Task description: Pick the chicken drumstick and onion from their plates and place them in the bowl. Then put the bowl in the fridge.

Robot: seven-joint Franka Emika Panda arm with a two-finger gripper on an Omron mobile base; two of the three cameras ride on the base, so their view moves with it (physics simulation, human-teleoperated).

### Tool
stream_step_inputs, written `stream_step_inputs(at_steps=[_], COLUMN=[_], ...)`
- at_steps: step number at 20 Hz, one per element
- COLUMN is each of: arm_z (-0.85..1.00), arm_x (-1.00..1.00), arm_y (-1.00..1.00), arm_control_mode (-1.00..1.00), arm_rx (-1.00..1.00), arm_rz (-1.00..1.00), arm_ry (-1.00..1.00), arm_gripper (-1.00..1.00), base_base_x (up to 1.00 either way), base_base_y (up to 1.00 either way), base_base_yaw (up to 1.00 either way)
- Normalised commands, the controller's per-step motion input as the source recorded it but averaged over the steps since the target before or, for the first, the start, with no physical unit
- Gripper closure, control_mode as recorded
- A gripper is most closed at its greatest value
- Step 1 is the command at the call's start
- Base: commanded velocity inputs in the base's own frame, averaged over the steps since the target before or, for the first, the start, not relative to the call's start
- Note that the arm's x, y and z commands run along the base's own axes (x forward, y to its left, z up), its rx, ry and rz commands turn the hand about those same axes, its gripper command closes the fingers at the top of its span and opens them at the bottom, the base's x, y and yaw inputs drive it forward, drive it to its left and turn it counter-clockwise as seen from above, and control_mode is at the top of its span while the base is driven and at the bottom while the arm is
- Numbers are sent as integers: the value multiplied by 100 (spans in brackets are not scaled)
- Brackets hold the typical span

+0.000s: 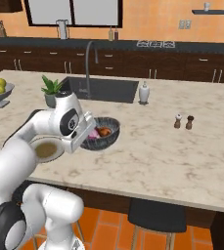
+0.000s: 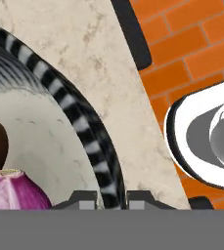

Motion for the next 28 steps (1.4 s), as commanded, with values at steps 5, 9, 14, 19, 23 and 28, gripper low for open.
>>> stream_step_inputs(at_steps=[5,9,14,19,23,28], arm_z=[25,26,11,19,4,0], arm_x=[-58,-40,-44,-54,-62,-59], arm_y=[-19,-6,11,11,51,33], arm_control_mode=[-100,-100,-100,-100,-100,-100], arm_rx=[1,15,14,1,-8,-3], arm_rz=[29,38,8,-11,-14,0], arm_ry=[0,1,0,0,0,-6], arm_gripper=[100,100,100,100,100,100], base_base_x=[0,0,0,0,0,0], base_base_y=[0,0,0,0,0,0], base_base_yaw=[0,0,0,0,0,0])
